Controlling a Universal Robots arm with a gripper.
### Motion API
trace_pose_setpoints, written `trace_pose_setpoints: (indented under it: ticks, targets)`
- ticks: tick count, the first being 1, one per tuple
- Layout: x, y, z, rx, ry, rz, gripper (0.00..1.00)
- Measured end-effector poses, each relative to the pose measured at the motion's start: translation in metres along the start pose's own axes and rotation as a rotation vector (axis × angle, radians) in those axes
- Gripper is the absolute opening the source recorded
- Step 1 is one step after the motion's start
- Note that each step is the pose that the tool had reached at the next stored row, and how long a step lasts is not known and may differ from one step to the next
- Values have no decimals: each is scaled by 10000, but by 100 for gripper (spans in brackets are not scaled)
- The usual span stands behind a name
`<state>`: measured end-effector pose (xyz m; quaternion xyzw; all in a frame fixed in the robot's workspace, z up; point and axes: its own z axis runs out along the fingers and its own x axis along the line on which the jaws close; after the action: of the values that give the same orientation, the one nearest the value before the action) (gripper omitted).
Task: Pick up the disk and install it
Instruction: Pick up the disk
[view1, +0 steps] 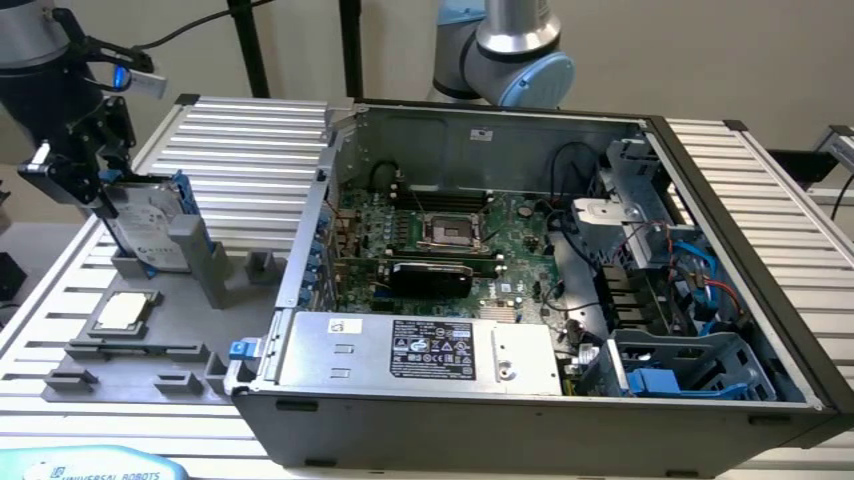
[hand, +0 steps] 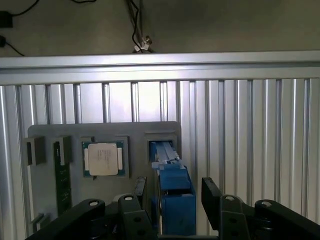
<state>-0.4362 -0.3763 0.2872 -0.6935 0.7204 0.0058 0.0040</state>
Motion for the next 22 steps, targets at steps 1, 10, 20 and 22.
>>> trace_pose_setpoints:
  ticks: [1,10,20,22]
  targets:
    - [0,0,0,1,0,0,54]
    - [-1,-6,11,1,0,-13,47]
    - [-4,-6,12,2,1,-51,45]
    - [-4,-6,12,2,0,-53,38]
